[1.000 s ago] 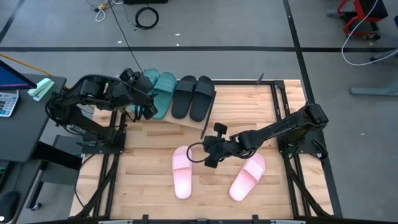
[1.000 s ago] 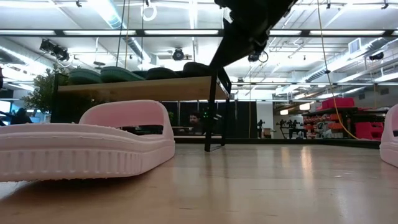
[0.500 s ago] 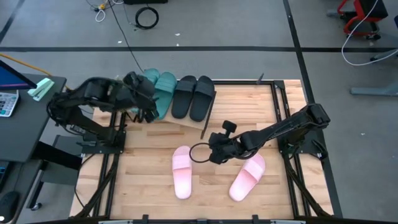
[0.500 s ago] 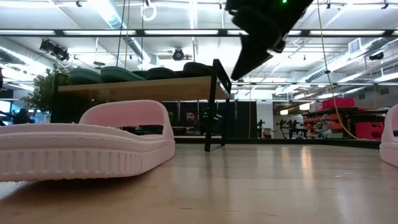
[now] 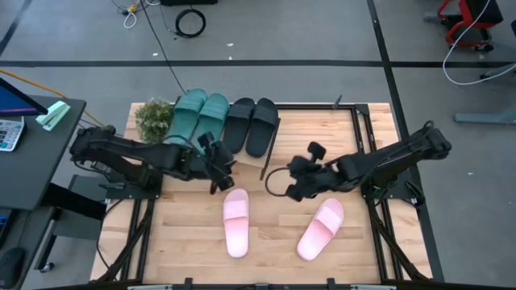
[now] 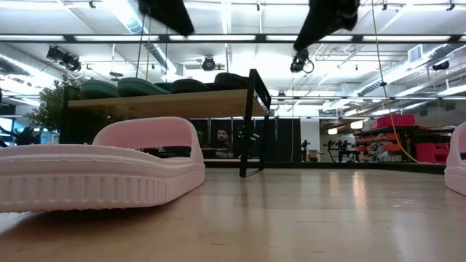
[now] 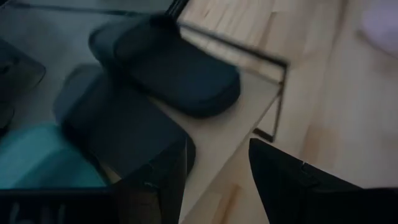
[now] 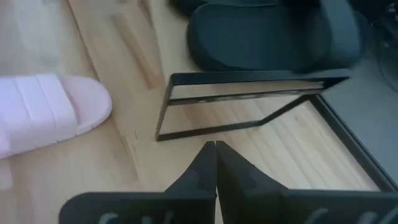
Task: Pick and place slides into the shelf
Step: Adjust the shelf
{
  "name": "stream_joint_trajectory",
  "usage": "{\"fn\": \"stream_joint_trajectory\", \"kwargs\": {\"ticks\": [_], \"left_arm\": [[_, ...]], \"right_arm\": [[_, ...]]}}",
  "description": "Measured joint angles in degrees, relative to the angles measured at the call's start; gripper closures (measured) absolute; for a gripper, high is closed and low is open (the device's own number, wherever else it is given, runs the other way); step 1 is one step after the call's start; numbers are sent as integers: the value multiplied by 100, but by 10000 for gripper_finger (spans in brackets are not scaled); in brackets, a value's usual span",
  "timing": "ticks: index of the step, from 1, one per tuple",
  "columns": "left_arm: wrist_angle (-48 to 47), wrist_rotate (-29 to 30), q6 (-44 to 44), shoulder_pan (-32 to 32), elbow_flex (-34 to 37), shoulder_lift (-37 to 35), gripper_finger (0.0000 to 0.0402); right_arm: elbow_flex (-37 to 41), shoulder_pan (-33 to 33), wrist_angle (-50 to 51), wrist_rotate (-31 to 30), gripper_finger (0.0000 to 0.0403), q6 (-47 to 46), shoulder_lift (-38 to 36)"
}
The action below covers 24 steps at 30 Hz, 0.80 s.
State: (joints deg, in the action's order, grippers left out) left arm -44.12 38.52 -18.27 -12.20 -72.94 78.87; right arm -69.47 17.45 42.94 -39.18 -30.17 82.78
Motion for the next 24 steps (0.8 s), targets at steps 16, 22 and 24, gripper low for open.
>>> {"fn": "stream_joint_trajectory", "kwargs": {"ticks": [16,22,24], "left_arm": [[4486,-950,-399,402,2958,-24,222],[4517,-922,-236,302,3019,-28,221],[4710,-969,-5,278,3036,-21,220]], "right_arm": [[0,-2,295,2,396,-84,-322],[0,-2,292,-2,396,-79,-273],[0,-2,292,0,396,-77,-269]]}}
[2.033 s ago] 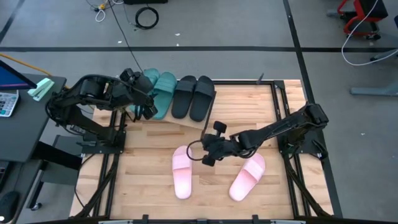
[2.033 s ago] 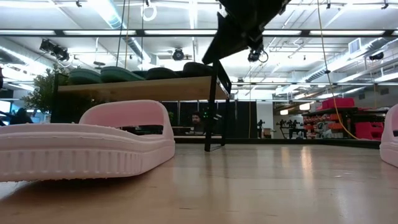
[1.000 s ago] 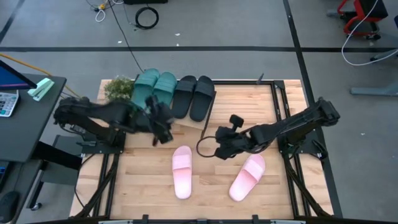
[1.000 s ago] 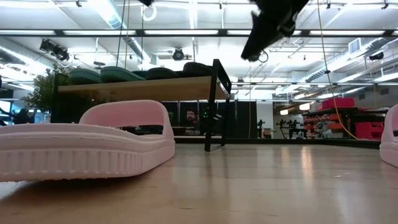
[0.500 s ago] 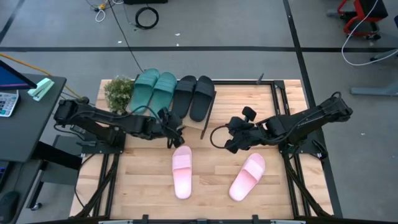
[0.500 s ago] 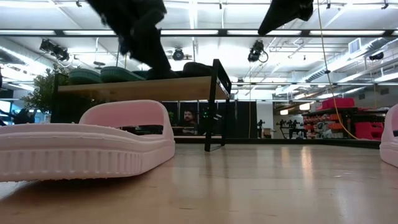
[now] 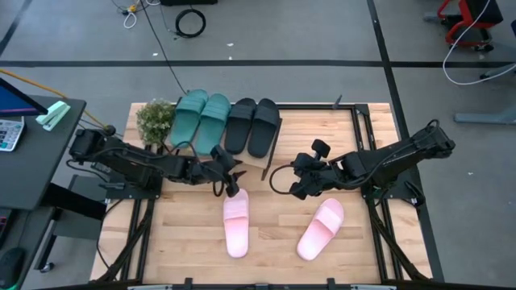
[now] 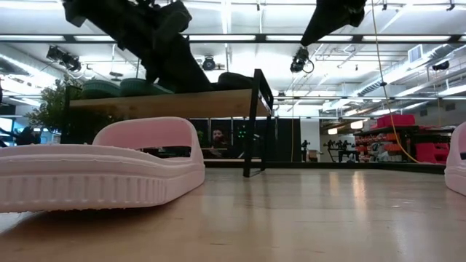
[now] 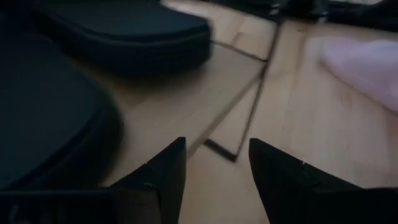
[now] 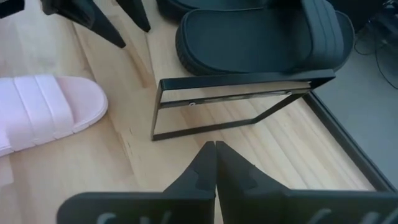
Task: Pick and place slides into the shelf
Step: Adjust the shelf
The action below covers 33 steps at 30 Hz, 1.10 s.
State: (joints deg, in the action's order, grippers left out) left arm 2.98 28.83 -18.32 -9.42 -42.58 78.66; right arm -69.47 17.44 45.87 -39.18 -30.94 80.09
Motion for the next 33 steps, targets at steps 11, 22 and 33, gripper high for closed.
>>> {"fn": "stream_joint_trajectory", "kwargs": {"ticks": [11,22,33], "left_arm": [[677,-59,546,-180,-200,-64,223],[616,-24,827,-696,-287,-5,225],[667,-31,480,-538,-287,-5,231]], "right_arm": [[0,-1,-3,-135,396,4,0],[0,-3,-4,-243,396,104,0],[0,-1,-2,-253,396,-77,0]]}}
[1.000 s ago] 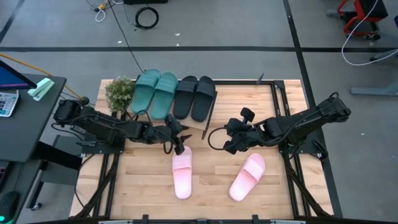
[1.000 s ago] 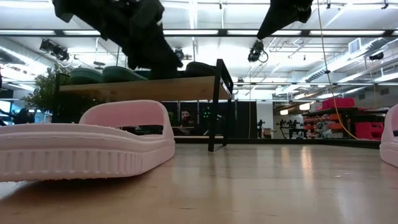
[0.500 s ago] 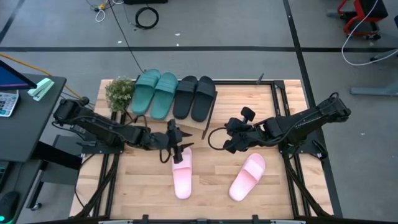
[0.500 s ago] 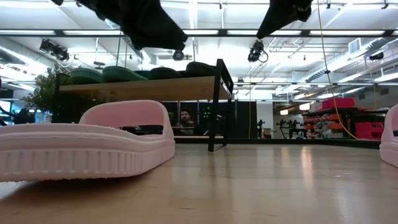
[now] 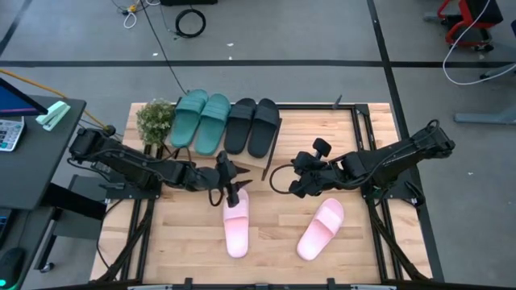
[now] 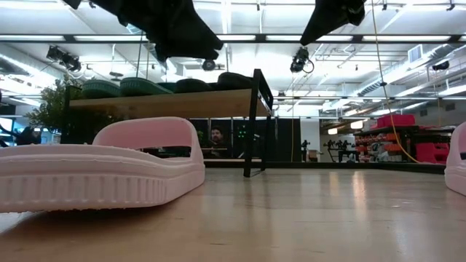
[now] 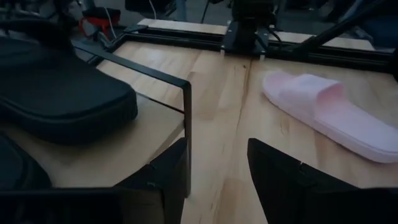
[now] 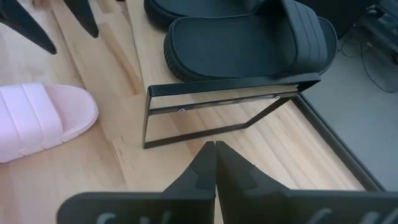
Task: Pick and place slides into the shelf
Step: Adjust the shelf
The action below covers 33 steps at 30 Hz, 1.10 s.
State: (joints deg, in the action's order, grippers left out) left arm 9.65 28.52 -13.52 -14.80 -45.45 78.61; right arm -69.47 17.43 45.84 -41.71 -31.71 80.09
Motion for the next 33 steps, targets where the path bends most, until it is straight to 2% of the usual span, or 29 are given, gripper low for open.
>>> {"fn": "stream_joint_trajectory", "kwargs": {"ticks": [4,6,9,11,17,22,28,33], "left_arm": [[-32,-207,-191,-2,0,20,258],[-39,-388,-399,-20,0,101,291],[-43,-575,-565,-25,-2,296,367],[-58,-615,-782,-9,-2,488,390],[34,-574,-1463,153,-2,1358,397],[731,-303,-1194,356,-2,1933,398],[951,369,-1172,546,-2,2199,399],[1094,409,-1296,692,-7,2267,400]], "right_arm": [[0,0,0,-1,396,-20,0],[0,0,-2,-1,396,-24,0],[0,0,-3,-1,396,-23,0],[0,0,-2,-1,396,-23,0],[0,0,-4,-5,396,-23,0],[0,0,-4,-7,396,-17,0],[0,0,-2,-10,396,35,0],[0,-2,-2,-21,396,194,0]]}}
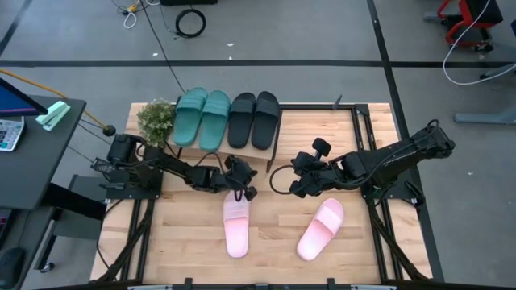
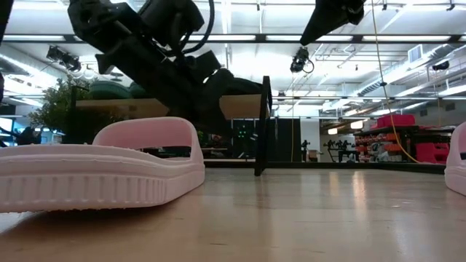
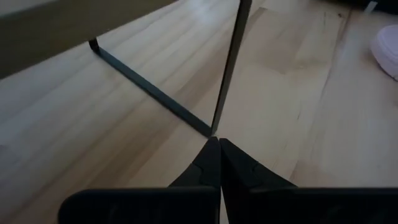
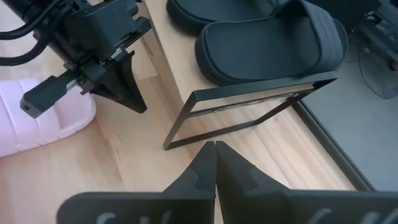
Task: Pick and place slides into the shelf
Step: Adjust the shelf
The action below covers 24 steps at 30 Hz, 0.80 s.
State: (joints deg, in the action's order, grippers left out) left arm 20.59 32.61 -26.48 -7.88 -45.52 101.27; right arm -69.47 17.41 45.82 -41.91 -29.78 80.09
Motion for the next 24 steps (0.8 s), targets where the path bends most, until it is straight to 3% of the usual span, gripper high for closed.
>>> {"fn": "stream_joint_trajectory", "kwargs": {"ticks": [8,20,24], "left_arm": [[403,-12,110,85,-94,0,400],[221,-181,1119,208,-1035,-2,401],[-196,-270,1049,159,-1066,-2,401]], "right_arm": [[0,0,0,-121,396,17,2],[0,0,-2,-107,396,-51,2],[39,10,-67,329,397,-104,2]]}}
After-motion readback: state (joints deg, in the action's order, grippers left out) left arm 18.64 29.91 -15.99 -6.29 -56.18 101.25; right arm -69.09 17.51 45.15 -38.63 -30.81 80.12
